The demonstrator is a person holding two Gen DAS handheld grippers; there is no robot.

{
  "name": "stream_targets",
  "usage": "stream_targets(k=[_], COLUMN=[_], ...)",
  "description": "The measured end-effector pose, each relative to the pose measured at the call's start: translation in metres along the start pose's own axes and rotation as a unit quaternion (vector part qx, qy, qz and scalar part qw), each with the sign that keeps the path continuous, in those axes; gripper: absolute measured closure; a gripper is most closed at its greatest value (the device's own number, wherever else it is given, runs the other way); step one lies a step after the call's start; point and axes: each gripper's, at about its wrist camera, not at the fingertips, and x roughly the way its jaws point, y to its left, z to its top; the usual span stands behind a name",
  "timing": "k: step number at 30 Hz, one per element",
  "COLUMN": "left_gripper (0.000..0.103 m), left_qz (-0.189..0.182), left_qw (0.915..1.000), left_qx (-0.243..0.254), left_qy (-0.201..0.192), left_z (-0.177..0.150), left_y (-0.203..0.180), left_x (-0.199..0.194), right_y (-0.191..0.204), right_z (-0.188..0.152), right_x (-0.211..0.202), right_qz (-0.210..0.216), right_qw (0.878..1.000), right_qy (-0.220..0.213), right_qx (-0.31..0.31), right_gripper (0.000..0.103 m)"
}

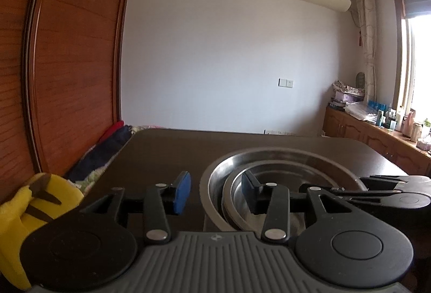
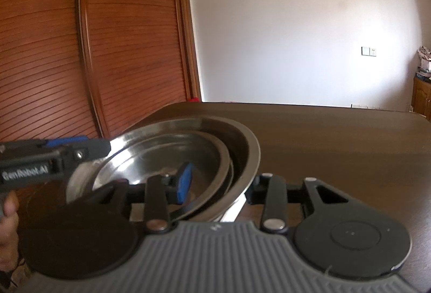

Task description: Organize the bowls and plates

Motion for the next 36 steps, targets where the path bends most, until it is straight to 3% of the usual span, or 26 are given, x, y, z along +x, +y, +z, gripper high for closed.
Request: stream_targets(k=[2,6,13,18,21,22,26,31,36], left_gripper=[0.040,0.033,0.026,0.018,0.008,0.000,0.000,0.000,0.000], left_qz=[0.002,0.007,0.004,-0.003,-0.009,-0.011,-0.001,0.021,0.030], left_qw=[1.0000,0.9997,0.9992,0.9983,0.9978,0.9976,0.9962,0.9957,0.9961], left_qx=[0.004,0.017,0.027,0.038,0.041,0.041,0.047,0.054,0.052], left_qy=[-0.004,-0.014,-0.030,-0.044,-0.051,-0.054,-0.073,-0.072,-0.064], left_z=[0.002,0.004,0.015,0.021,0.021,0.020,0.018,0.010,0.007], left_y=[0.000,-0.005,-0.014,-0.024,-0.028,-0.029,-0.038,-0.046,-0.055], left_x=[-0.002,-0.007,-0.014,-0.023,-0.026,-0.027,-0.030,-0.027,-0.021], right_y=[-0.001,-0.003,-0.006,-0.011,-0.015,-0.017,-0.021,-0.028,-0.040], right_z=[0.000,0.000,0.013,0.017,0.015,0.014,0.007,-0.009,-0.019], right_x=[0.001,-0.002,-0.026,-0.052,-0.059,-0.061,-0.069,-0.080,-0.083], right_qz=[0.000,-0.008,-0.022,-0.036,-0.040,-0.040,-0.056,-0.088,-0.112], right_qw=[1.000,1.000,0.999,0.996,0.996,0.996,0.993,0.990,0.989], right_qy=[0.001,-0.016,-0.048,-0.078,-0.082,-0.082,-0.097,-0.110,-0.093], right_qx=[0.000,-0.001,-0.013,-0.022,-0.022,-0.021,-0.029,-0.030,-0.014], right_gripper=[0.059,0.033,0.031,0.019,0.017,0.016,0.000,0.000,0.000])
